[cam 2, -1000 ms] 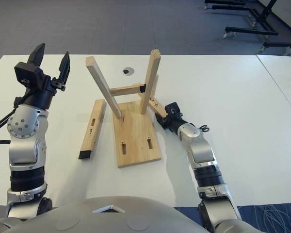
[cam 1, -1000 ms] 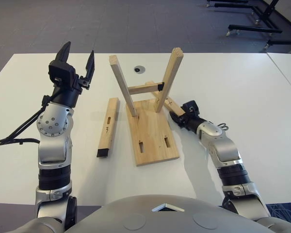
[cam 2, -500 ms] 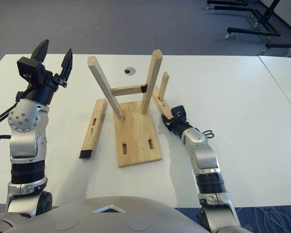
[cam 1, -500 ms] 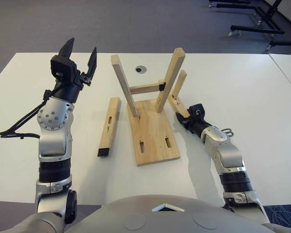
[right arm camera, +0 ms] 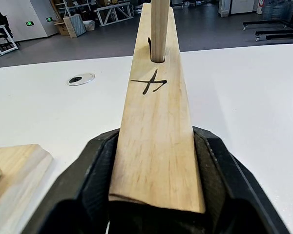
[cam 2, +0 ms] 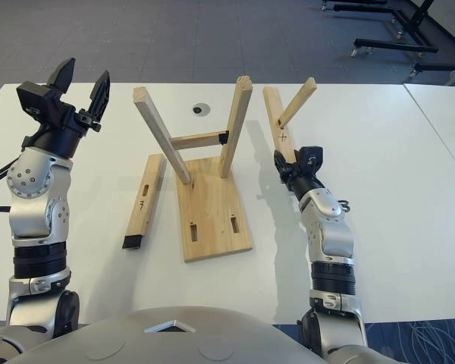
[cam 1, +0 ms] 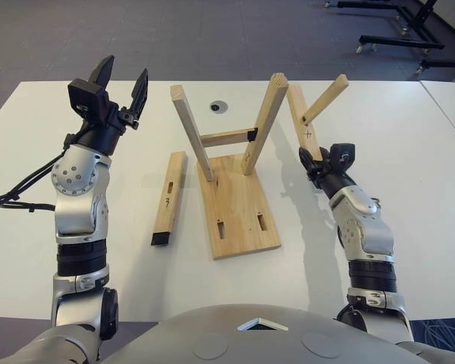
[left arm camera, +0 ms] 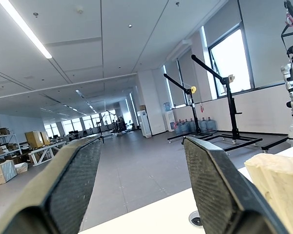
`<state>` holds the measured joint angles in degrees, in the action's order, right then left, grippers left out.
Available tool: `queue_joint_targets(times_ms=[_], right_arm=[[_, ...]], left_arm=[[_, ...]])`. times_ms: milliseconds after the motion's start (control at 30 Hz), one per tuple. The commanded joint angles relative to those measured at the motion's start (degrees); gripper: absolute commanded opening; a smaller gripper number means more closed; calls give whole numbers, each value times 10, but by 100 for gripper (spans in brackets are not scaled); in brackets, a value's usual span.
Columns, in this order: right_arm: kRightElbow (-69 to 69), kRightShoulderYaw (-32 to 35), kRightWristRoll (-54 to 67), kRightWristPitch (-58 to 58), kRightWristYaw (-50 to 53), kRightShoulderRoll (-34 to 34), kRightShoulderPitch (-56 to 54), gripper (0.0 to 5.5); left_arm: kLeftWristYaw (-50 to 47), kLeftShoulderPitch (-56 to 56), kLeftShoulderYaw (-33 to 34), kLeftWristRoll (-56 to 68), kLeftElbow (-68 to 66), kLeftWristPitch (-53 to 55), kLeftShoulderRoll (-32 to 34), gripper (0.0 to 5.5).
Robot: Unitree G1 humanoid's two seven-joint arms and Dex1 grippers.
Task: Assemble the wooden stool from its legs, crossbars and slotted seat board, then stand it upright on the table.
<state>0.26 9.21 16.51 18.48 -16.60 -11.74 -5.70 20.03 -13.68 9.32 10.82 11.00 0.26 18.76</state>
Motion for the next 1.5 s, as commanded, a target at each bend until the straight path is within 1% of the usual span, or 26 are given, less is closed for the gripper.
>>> queue_joint_targets(times_ms=[33,133,267,333,433,533,633,767,900,1033,1133,1200,1333,1500], right_arm=[[-2,4,12,-20,-17,-2,-28,208],[-2,2,15,-29,-25,0,-44,208],[-2,3,14,-57,-31,3,-52,208],[-6,16,21,-77,-29,-1,-59,208],[-30,57,91,-75,-50,-7,-93,208],[-84,68,167,-56,-100,-26,-128,208],[-140,57,233,-10,-130,-41,-140,208],[-200,40,288,35,-134,-44,-139,208],[-219,34,308,46,-129,-42,-141,208],[-250,4,325,56,-171,-52,-129,208],[-289,-15,386,116,-203,-82,-102,208],[-293,-14,401,120,-206,-82,-100,208],[-291,-12,425,122,-202,-80,-111,208],[-289,-20,433,117,-197,-74,-122,208]], left_arm=[[1,-5,5,15,15,11,4,297],[-3,5,16,31,23,18,3,297],[-18,-11,37,46,13,27,1,297],[-20,-26,45,63,3,34,-2,297],[-31,-67,73,113,-18,55,-8,297],[-28,-84,87,168,-15,84,-10,297],[-24,-86,80,221,6,152,-6,297],[-43,-95,73,237,21,199,-4,297],[-53,-111,91,261,27,217,-1,297],[-64,-114,85,265,47,229,-5,297],[-47,-124,72,262,48,222,-2,297],[-45,-130,80,275,45,224,-2,297],[-7,-113,83,348,72,246,-11,297],[-1,-105,81,380,82,258,-12,297]])
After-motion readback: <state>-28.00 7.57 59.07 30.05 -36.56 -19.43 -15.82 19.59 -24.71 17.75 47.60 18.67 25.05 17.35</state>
